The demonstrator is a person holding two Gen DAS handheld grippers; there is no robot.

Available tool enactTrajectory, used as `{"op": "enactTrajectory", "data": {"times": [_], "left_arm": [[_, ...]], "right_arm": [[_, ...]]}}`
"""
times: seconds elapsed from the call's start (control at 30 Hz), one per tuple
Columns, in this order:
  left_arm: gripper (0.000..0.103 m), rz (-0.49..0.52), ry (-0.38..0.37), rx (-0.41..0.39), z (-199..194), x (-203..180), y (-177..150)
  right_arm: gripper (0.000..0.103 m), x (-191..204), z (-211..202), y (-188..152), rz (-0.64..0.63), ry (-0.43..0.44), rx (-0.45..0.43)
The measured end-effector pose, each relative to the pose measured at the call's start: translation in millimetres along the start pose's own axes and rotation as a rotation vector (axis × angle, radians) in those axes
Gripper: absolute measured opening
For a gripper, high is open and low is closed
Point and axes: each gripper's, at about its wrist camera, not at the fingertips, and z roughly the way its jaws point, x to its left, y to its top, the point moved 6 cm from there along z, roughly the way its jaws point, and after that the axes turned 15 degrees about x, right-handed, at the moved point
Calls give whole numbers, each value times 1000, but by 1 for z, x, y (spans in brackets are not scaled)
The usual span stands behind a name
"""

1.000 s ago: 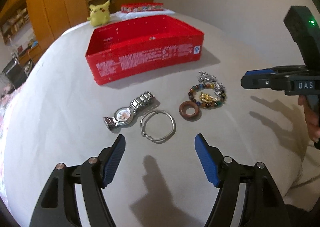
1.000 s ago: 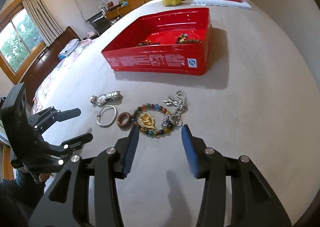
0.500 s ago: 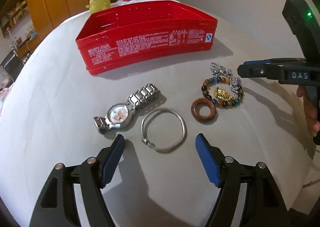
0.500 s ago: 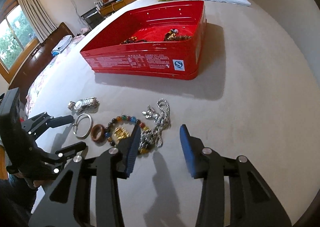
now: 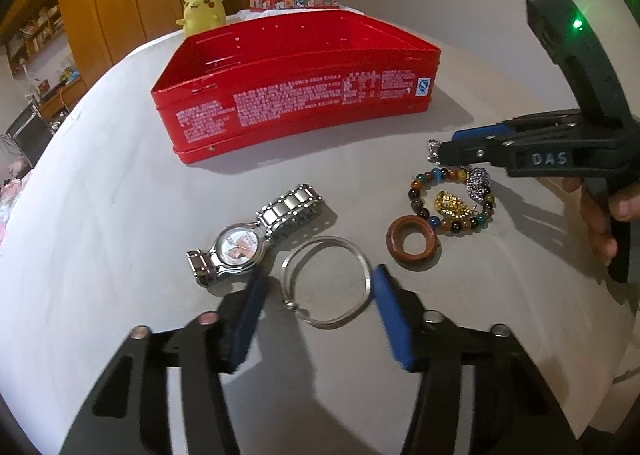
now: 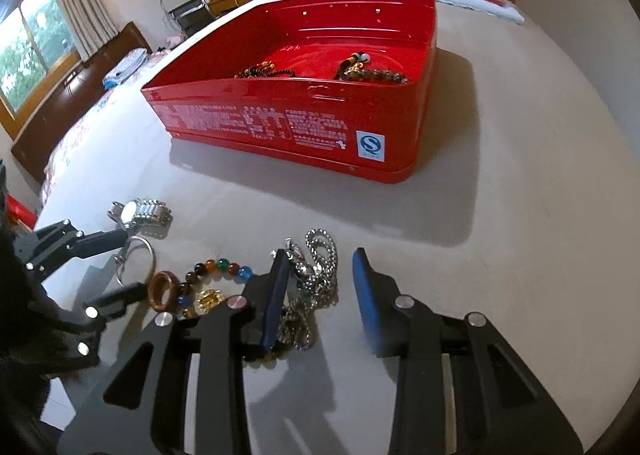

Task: Organize jewelry
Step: 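Grasp the open silver bangle with the left tool while the right tool grasps the silver chain pendant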

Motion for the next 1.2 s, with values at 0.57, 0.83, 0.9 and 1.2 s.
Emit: {"op": "enactTrajectory", "data": {"times": [0.57, 0.83, 0.9, 1.2], "left_arm": [[46, -13, -15, -10, -7, 1, -2], [46, -19, -2, -31, -18, 3, -3], [46, -17, 1, -37, -21, 3, -4], [46, -14, 17, -69, -39, 4, -3]], "right_arm": [[10, -9, -25, -12, 43, 50, -48], [10, 3, -62, -10, 26, 62, -118], [10, 4, -70, -10, 25, 61, -133], [10, 11, -101, -12, 22, 98, -182]]}}
